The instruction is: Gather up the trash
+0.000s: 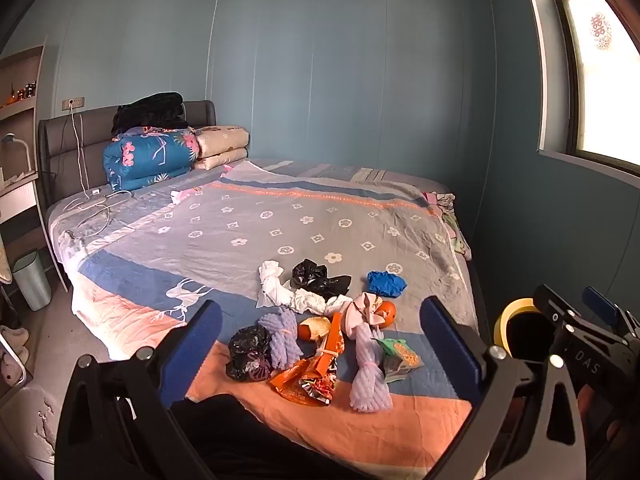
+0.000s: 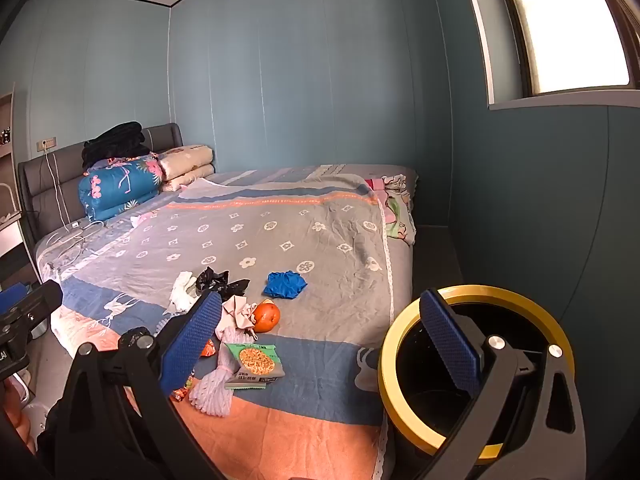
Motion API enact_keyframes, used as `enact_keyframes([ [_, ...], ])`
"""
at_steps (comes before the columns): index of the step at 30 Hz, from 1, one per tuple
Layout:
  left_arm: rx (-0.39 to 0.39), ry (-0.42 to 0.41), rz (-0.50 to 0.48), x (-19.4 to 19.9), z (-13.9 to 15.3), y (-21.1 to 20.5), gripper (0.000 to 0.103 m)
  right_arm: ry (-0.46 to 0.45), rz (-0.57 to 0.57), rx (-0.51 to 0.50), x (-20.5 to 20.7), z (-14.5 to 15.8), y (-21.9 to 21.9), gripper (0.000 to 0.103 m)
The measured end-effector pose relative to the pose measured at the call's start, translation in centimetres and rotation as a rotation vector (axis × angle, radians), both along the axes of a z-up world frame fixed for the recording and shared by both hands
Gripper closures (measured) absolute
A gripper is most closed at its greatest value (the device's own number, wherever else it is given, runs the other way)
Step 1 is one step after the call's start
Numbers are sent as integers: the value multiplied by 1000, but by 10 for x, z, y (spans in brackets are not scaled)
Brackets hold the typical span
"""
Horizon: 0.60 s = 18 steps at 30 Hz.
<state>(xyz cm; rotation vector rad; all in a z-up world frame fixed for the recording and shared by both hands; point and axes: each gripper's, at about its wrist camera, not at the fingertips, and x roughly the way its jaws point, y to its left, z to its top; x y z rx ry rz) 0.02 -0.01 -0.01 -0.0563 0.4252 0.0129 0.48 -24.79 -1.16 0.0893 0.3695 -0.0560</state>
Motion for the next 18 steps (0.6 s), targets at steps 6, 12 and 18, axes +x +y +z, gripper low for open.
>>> enact_keyframes([
  [6,-2,-2,0,0,0,0,7,6,1,4,0,-1,0,8],
  [12,-4,-2,0,0,0,0,7,10,0,6,0,-1,0,8],
  [18,-4,-2,0,0,0,0,7,11,-2,5,-1,1,1,8],
])
